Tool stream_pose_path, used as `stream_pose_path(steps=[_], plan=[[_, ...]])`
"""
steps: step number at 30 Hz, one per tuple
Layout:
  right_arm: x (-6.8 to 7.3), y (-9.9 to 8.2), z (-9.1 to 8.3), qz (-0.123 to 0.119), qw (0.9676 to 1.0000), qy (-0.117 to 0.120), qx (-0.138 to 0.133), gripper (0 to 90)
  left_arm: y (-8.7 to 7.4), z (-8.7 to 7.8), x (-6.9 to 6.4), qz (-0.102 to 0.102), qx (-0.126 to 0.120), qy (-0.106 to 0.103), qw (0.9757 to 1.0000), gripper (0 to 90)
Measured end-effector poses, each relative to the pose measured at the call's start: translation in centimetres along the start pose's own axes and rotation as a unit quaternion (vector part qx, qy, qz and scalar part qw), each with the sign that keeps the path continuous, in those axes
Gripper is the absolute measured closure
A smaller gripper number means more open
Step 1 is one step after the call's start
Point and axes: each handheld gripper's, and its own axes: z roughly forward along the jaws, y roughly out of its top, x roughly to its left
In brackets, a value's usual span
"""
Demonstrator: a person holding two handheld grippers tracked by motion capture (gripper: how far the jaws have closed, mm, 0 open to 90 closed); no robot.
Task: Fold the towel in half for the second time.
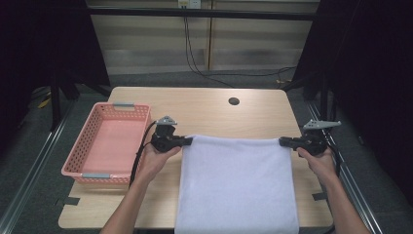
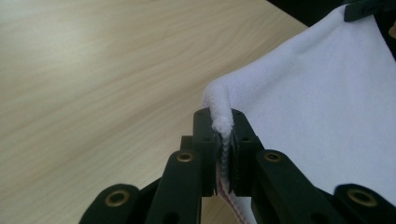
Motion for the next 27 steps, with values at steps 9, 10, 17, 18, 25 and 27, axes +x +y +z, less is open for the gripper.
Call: stream_pose_path(steps=[9, 10, 17, 18, 25, 27], plan=[[-1.1, 3.6, 0.8, 0.003, 0.9996, -0.002, -0.028, 84.7, 2.5, -0.8, 2.2, -0.001, -0.027, 0.021, 0.9994, 84.1], [-1.3, 3.9, 1.1, 0.003, 0.9996, -0.003, -0.028, 84.7, 2.7, -0.6, 2.5, -0.005, -0.023, 0.026, 0.9994, 84.2], [-3.0, 6.3, 2.5, 0.02, 0.999, -0.021, -0.034, 85.0, 4.8, -0.1, 3.7, -0.006, -0.038, 0.044, 0.9983, 83.9], [-3.0, 6.6, 2.5, 0.02, 0.9989, -0.02, -0.038, 85.1, 4.9, -0.3, 3.6, -0.008, -0.049, 0.042, 0.9979, 83.9], [-1.4, 6.2, 0.0, 0.003, 0.997, 0.011, -0.076, 85.1, 3.9, -2.4, 1.7, 0.015, -0.069, 0.028, 0.9971, 83.7], [-0.5, 5.5, -1.2, -0.006, 0.9968, 0.025, -0.076, 85.0, 3.2, -3.0, 1.0, 0.016, -0.066, 0.014, 0.9976, 83.7]])
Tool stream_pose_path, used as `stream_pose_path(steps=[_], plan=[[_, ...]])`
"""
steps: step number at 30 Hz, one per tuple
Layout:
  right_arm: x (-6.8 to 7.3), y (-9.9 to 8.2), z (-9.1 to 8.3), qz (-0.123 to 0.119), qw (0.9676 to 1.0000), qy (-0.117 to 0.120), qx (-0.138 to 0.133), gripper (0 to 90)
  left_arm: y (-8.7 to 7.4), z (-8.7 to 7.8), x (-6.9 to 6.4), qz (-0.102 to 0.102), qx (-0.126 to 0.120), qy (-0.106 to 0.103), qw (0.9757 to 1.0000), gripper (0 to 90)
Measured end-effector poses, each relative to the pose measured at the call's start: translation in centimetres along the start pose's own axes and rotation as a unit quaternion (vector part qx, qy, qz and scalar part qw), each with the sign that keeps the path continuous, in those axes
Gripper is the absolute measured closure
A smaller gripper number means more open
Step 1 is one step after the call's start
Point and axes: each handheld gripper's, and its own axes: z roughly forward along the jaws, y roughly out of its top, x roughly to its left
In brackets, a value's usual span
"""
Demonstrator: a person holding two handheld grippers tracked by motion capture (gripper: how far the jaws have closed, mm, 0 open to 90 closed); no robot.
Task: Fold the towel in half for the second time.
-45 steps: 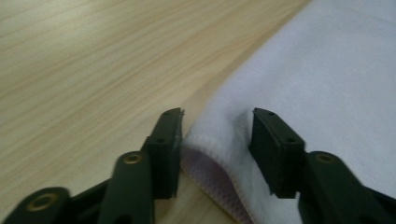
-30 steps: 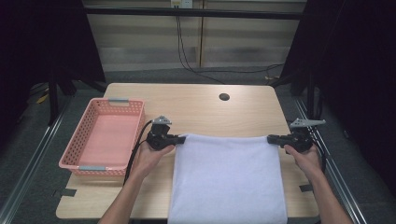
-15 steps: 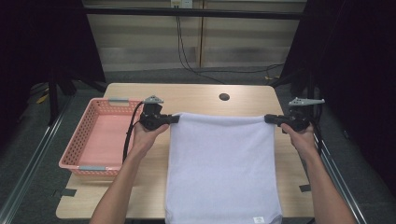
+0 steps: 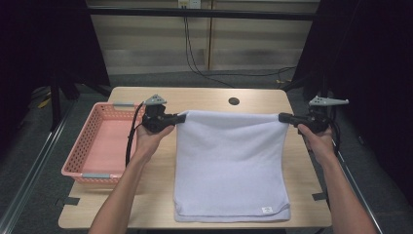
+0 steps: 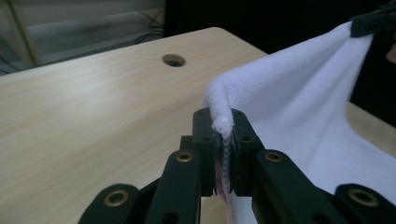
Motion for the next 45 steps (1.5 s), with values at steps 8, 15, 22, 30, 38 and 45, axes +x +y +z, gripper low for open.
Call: stream_pose_path(steps=[8, 15, 22, 30, 38, 45], plan=[[3.7, -3.4, -3.8, -0.016, 0.9994, 0.026, 0.018, 84.9, -3.1, -3.1, -4.1, 0.028, -0.002, -0.02, 0.9994, 83.6], [7.4, -6.8, -6.9, -0.028, 0.9983, 0.041, 0.03, 84.7, -7.3, -5.2, -6.5, 0.026, 0.022, -0.046, 0.9984, 83.0], [9.6, -12.2, -6.9, -0.02, 0.9916, 0.063, 0.111, 79.3, -11.8, -5.0, -8.0, 0.025, 0.104, -0.078, 0.9913, 80.0], [10.6, -14.3, -7.2, -0.018, 0.9834, 0.09, 0.157, 74.1, -14.0, -5.6, -8.8, 0.037, 0.142, -0.108, 0.9832, 76.5], [12.0, -14.7, -8.7, -0.029, 0.9786, 0.109, 0.172, 66.1, -14.7, -7.6, -9.4, 0.034, 0.132, -0.138, 0.9809, 62.6], [12.0, -13.7, -7.7, -0.029, 0.989, 0.048, 0.137, 65.1, -13.3, -6.4, -7.5, 0.018, 0.117, -0.062, 0.991, 56.6]])
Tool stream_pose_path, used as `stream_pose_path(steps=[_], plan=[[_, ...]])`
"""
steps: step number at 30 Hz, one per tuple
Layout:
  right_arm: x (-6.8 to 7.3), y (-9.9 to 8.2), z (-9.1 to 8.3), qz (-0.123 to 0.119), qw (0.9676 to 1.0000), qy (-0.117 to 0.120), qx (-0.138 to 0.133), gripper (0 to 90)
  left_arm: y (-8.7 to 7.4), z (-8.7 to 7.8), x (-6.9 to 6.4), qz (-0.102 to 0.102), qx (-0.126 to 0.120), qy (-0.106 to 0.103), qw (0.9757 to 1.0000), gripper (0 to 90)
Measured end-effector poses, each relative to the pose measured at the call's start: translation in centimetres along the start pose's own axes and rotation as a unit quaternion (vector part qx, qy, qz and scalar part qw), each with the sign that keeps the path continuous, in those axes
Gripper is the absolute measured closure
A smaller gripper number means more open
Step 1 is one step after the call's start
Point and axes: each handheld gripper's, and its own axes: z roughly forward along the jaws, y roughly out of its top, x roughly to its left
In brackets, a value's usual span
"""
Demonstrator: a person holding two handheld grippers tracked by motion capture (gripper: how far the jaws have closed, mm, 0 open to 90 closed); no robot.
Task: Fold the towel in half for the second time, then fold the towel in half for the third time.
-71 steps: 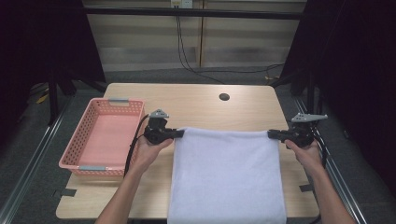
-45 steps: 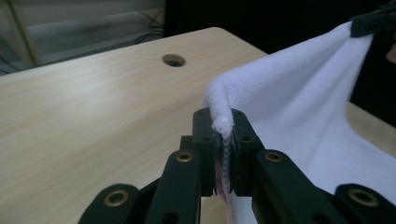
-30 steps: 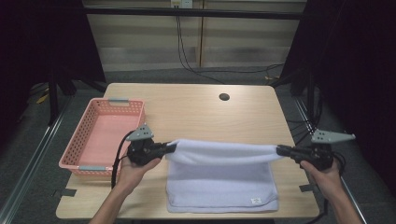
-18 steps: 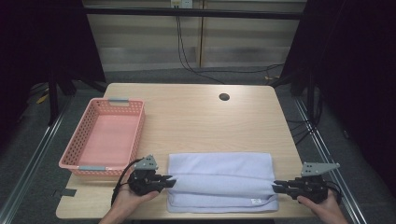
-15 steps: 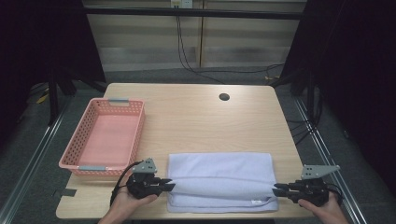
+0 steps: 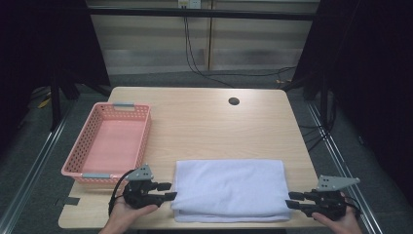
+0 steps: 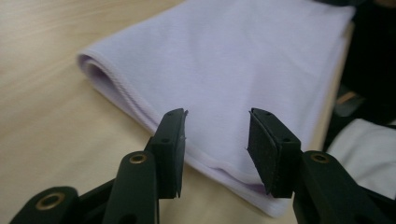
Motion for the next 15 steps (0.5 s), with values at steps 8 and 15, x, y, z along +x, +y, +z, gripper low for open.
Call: stream_pose_path(steps=[8, 15], plan=[[-1.3, 1.7, 4.4, 0.017, 0.9992, -0.024, 0.028, 57.3, 2.6, 4.4, 1.8, 0.02, 0.036, 0.022, 0.9989, 58.5], [-2.2, 3.2, 7.7, 0.016, 0.9979, -0.043, 0.045, 48.1, 2.9, 6.4, 1.7, 0.013, 0.054, 0.019, 0.9983, 51.5]])
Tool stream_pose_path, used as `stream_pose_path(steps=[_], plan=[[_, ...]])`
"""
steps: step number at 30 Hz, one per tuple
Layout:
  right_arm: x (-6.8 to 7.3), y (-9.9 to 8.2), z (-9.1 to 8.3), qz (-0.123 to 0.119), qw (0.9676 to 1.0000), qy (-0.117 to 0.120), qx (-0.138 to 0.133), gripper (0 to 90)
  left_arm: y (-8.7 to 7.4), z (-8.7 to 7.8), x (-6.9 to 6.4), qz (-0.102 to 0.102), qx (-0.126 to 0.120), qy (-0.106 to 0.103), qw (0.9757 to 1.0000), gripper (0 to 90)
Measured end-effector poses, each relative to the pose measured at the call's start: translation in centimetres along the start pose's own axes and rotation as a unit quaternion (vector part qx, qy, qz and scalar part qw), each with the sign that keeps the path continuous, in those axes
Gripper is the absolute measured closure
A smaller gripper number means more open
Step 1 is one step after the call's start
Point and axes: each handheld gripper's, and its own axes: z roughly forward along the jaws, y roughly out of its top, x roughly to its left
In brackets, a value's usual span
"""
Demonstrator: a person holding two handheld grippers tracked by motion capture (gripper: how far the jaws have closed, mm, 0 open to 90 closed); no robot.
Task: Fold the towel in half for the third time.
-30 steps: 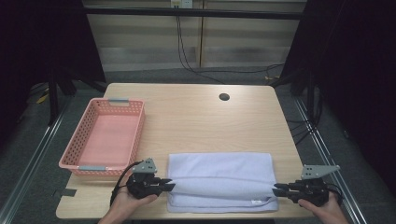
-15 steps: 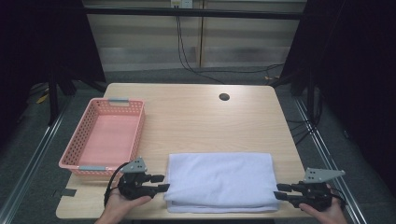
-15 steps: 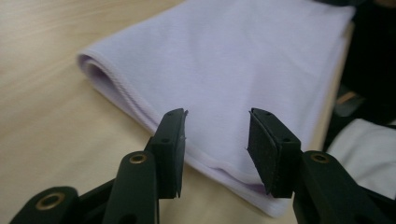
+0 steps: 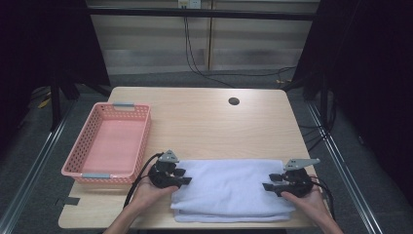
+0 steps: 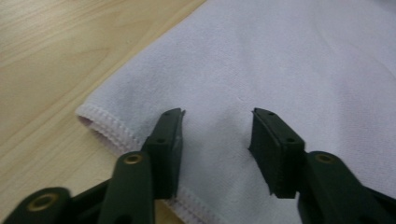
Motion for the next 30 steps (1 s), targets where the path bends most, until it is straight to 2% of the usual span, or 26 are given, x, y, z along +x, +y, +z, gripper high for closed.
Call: stream_pose_path(steps=[1, 3, 4, 5, 7, 9, 10, 12, 14, 17, 19, 20, 21, 22, 23, 25, 26, 27, 28, 30], plan=[[0.1, 0.0, 0.3, 0.0, 1.0, -0.001, 0.005, 47.8, -0.1, 0.1, -0.2, 0.004, -0.002, 0.005, 1.0, 49.5], [0.2, -0.2, 0.7, -0.015, 0.9998, -0.01, 0.006, 48.5, -0.3, 0.2, -0.4, 0.011, -0.003, 0.013, 0.9999, 49.2], [0.3, -0.2, 0.7, -0.02, 0.9997, -0.013, 0.005, 52.4, -0.3, 0.2, -0.4, 0.013, -0.003, 0.016, 0.9998, 49.9], [0.2, -0.3, 0.7, -0.021, 0.9995, -0.022, 0.005, 57.7, -0.3, 0.2, -0.3, 0.01, -0.003, 0.013, 0.9999, 50.3], [-0.1, -0.3, 0.6, -0.032, 0.9992, -0.025, 0.003, 65.3, -0.2, 0.3, -0.1, 0.002, -0.004, 0.015, 0.9999, 52.7], [-0.4, -0.4, 0.6, -0.029, 0.9993, -0.024, 0.001, 71.3, -0.1, 0.4, 0.0, 0.005, -0.006, 0.012, 0.9999, 54.1], [-0.5, -0.3, 0.5, -0.03, 0.9991, -0.031, 0.003, 75.7, 0.0, 0.5, 0.0, 0.003, -0.004, 0.013, 0.9999, 54.1], [-1.3, -0.3, 0.5, -0.025, 0.9994, -0.022, 0.004, 80.0, 0.4, 0.9, -0.1, 0.007, -0.002, 0.017, 0.9998, 54.1], [-1.8, -0.2, 0.4, -0.024, 0.9992, -0.033, 0.004, 81.2, 0.8, 1.4, -0.1, 0.011, -0.005, 0.013, 0.9999, 57.1], [-3.0, -0.2, 0.2, -0.013, 0.9993, -0.034, 0.0, 82.7, 1.4, 2.1, 0.1, 0.003, -0.014, 0.007, 0.9999, 61.9], [-3.8, -0.4, 0.0, -0.004, 0.9991, -0.041, -0.005, 82.8, 1.6, 2.4, 0.1, 0.003, -0.016, 0.007, 0.9999, 65.2], [-4.1, -0.4, -0.1, -0.008, 0.9988, -0.047, -0.005, 82.8, 2.2, 3.0, 0.3, 0.009, -0.01, 0.004, 0.9999, 67.7], [-4.2, -0.4, -0.3, -0.006, 0.9982, -0.06, -0.001, 82.8, 2.5, 3.2, 0.3, 0.008, -0.009, 0.003, 0.9999, 71.2], [-4.3, -0.4, -0.4, -0.003, 0.9978, -0.066, -0.001, 81.9, 2.7, 3.3, 0.4, -0.004, -0.009, 0.0, 1.0, 74.5], [-4.4, -0.5, -0.5, 0.005, 0.998, -0.063, -0.003, 79.5, 2.8, 3.2, 0.4, -0.002, -0.003, -0.004, 1.0, 77.2], [-4.2, -0.5, -0.7, 0.009, 0.9978, -0.064, -0.012, 67.0, 2.9, 3.0, 0.5, 0.001, -0.001, -0.006, 1.0, 75.2], [-4.2, -0.5, -0.7, 0.009, 0.9978, -0.064, -0.012, 67.0, 2.8, 2.8, 0.6, -0.003, -0.003, -0.015, 0.9999, 75.2], [-4.0, -0.5, -0.9, 0.015, 0.998, -0.059, -0.014, 61.4, 2.9, 2.6, 0.8, -0.009, -0.002, -0.021, 0.9997, 70.9], [-3.2, -0.2, -1.4, 0.017, 0.998, -0.052, -0.033, 57.4, 3.3, 2.0, 1.0, -0.013, -0.009, -0.015, 0.9998, 67.8], [-2.1, 0.1, -1.8, 0.014, 0.9981, -0.04, -0.044, 56.2, 3.8, 1.5, 1.3, -0.026, -0.023, -0.007, 0.9994, 66.4]])
